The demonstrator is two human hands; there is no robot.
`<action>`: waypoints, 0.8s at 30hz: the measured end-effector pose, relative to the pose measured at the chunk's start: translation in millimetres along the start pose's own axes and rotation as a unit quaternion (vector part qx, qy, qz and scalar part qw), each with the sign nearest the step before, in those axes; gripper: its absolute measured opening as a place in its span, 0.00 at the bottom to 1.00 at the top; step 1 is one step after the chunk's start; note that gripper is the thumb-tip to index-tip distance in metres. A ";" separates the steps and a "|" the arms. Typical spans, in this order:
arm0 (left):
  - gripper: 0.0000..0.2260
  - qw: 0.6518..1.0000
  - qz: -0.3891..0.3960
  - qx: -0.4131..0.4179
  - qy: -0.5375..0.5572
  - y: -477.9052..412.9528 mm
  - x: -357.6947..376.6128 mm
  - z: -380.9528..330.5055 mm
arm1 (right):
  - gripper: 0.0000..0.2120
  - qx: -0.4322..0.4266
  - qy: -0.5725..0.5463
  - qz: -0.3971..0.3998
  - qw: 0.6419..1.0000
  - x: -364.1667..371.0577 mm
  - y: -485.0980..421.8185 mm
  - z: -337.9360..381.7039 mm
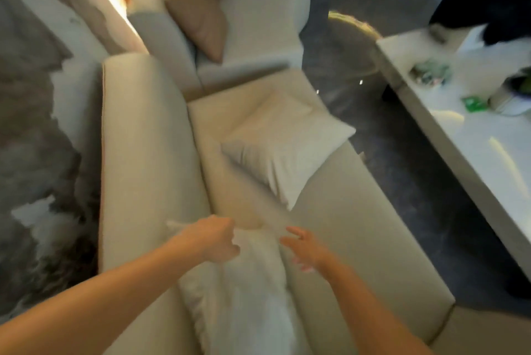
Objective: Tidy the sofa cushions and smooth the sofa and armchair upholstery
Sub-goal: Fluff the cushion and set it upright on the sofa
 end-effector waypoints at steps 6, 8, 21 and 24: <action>0.15 0.927 -0.111 -0.093 0.346 -198.4 -37.3 12.9 | 0.26 -0.099 -0.126 -0.172 0.972 -68.4 -115.9 74.8; 0.24 0.823 -0.069 -0.163 0.540 -253.6 -8.2 16.3 | 0.31 -0.093 -0.166 -0.197 0.962 -67.1 -159.0 69.7; 0.43 0.506 -0.114 -0.156 0.841 -359.4 47.9 17.6 | 0.42 -0.082 -0.393 -0.228 0.887 -5.3 -253.8 29.1; 0.23 0.600 -0.226 -0.206 0.739 -328.0 -6.5 65.4 | 0.34 -0.049 -0.481 -0.183 0.856 30.6 -237.2 65.5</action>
Point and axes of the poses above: each hand's wrist, its own y-axis away from the middle knuckle, its own x-axis out of the palm, z = x × y, the point moved 6 cm from there along -y, towards the middle knuckle, and after that the axes turned 15 degrees about -y, right-handed, at the moved point
